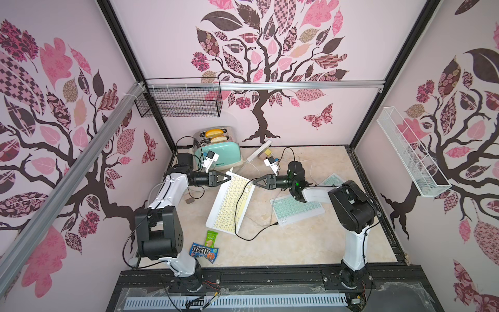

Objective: Unplug the wireless keyboard
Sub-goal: Pick up the keyboard from the center of the board.

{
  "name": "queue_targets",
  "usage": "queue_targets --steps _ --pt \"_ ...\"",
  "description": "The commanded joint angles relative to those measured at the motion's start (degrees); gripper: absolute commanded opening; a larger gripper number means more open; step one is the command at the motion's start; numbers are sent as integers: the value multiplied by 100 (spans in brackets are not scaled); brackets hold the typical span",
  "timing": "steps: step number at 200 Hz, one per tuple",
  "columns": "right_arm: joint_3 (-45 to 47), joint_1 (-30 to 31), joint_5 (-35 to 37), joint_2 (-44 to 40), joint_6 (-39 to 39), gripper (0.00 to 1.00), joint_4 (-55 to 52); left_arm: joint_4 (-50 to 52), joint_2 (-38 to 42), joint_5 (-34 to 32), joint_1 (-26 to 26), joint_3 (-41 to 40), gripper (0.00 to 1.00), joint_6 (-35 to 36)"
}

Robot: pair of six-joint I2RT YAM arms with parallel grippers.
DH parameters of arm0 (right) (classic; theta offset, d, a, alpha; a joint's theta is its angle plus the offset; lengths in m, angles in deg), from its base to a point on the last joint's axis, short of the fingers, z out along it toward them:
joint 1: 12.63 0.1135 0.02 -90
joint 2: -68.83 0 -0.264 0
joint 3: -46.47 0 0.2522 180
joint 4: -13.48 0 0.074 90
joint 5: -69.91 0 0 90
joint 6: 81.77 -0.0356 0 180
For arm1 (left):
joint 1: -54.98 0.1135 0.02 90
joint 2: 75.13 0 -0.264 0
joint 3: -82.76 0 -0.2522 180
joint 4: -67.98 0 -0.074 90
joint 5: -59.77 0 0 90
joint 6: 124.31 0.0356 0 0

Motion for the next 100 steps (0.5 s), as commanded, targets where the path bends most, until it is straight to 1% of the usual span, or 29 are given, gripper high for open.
queue_targets --steps 1,16,38,63,100 --pt "-33 -141 654 -640 1412 61 -2048 -429 347 -447 9 156 0 -532" --pt "-117 -138 1130 -937 1907 63 -2893 -468 448 -705 3 261 0 -639" --pt "-262 -142 1384 -1261 2299 65 -3518 -258 602 -1077 -34 493 0 -641" --pt "-436 -142 1394 -1538 2497 65 -3797 600 651 -1521 -146 1018 0 -218" --pt "-662 -142 1177 -1682 2473 65 -3885 1591 685 -2709 -419 1847 0 240"
